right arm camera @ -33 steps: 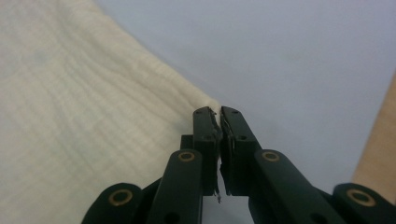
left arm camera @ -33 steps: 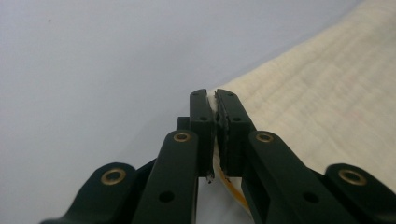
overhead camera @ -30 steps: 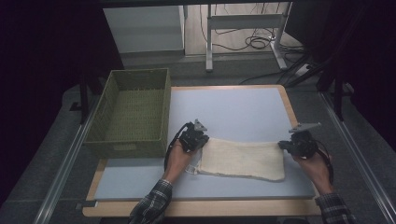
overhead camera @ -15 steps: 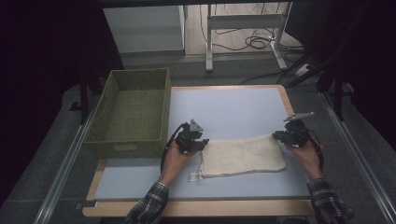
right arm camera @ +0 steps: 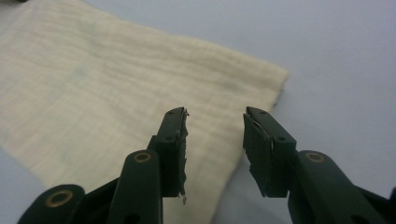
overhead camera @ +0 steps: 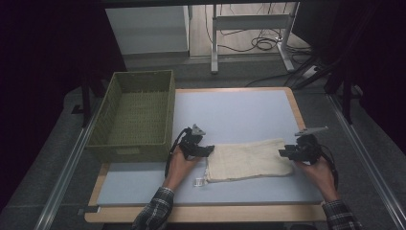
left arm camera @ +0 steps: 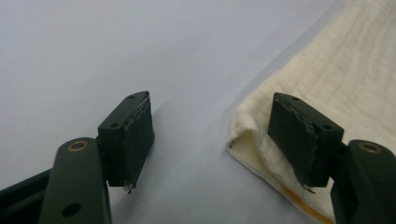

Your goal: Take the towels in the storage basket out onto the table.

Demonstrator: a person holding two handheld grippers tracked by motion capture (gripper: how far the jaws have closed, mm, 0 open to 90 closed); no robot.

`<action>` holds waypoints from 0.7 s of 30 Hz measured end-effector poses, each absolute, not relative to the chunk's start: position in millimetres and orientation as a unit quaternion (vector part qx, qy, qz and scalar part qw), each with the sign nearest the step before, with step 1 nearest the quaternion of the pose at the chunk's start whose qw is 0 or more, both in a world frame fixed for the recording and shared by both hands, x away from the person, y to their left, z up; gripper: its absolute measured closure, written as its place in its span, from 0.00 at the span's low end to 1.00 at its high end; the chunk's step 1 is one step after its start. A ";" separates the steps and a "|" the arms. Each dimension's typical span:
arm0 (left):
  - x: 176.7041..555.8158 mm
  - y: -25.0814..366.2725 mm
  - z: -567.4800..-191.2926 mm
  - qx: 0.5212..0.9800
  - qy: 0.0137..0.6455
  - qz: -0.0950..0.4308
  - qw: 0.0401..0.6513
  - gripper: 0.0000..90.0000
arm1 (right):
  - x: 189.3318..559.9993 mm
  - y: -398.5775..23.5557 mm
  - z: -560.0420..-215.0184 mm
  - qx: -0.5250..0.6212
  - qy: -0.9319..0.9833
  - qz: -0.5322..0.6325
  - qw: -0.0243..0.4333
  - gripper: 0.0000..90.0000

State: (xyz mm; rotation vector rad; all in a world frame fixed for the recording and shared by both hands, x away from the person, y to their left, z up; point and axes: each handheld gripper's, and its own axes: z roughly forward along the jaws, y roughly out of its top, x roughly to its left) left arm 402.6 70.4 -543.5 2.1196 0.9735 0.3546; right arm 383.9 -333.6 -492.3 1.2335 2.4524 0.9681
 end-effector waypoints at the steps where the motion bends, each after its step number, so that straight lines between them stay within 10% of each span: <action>1: 402.5 70.4 -543.6 0.830 0.382 0.139 0.381 0.34 | 380.6 -332.6 -492.9 0.418 0.836 0.335 0.117 0.64; 21: 402.6 70.8 -544.1 0.829 0.383 0.138 0.383 0.34 | 340.4 -283.0 -494.9 0.359 0.857 0.348 0.123 0.45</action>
